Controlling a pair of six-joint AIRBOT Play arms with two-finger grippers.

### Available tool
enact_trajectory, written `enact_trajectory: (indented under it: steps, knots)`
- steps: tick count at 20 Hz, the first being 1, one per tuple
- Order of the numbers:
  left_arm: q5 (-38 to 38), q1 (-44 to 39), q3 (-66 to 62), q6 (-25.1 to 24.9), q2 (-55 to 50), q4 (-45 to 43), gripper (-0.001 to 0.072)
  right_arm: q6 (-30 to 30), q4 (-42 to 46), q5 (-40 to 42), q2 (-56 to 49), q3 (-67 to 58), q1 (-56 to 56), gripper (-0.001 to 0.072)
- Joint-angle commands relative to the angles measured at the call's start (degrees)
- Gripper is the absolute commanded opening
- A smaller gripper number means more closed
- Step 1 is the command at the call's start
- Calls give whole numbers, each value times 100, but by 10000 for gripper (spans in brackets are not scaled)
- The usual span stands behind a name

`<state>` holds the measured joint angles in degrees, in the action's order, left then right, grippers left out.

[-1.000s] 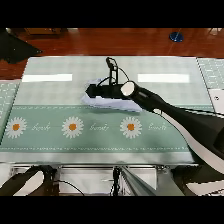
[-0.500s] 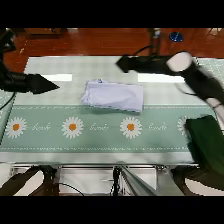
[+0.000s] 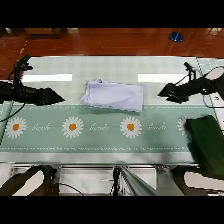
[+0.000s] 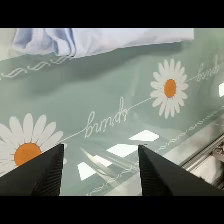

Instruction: Fold the shirts.

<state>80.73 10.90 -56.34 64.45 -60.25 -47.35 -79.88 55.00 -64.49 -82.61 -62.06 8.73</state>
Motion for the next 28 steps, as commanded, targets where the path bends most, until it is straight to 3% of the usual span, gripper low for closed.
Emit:
enact_trajectory:
  steps: [1, 4, 7, 8, 10, 13, 15, 18, 21, 25, 28]
  knots:
    - [-15, 4, 28, 79, -11, -74, 530, 446, -2098, 654, -726, 302, -433, 588]
    - [-11, 2, 28, 350, -11, -70, 530, 323, -2837, 1309, -1180, 284, -1255, 577]
    - [160, 2, 26, 442, 13, -63, 530, 9, -2966, 1731, -1399, 273, -1801, 566]
    - [225, 2, 26, 442, 31, -63, 530, 37, -2959, 1742, -1401, 251, -1869, 446]
    - [291, 2, 26, 439, 72, -66, 526, 280, -2966, 1362, -1379, 35, -1775, 31]
    - [291, 2, 26, 439, 96, -66, 521, 769, -2903, 229, -1045, -570, -1360, 27]
    - [289, 2, 26, 433, 96, -66, 521, 769, -2643, -227, -466, -909, -979, 27]
    - [289, 2, 26, 413, 94, -66, 451, 175, -1781, -636, 584, -1314, -173, 26]
    - [289, 2, 26, 365, 94, -66, 451, -297, -1139, -1285, 1427, -1574, 970, 26]
    - [291, 4, 26, 264, 94, -68, 451, -476, -798, -2133, 2210, -1602, 2815, 26]
    - [291, 4, 26, 175, 94, -68, 451, -623, 216, -2730, 2439, -1602, 4070, 27]
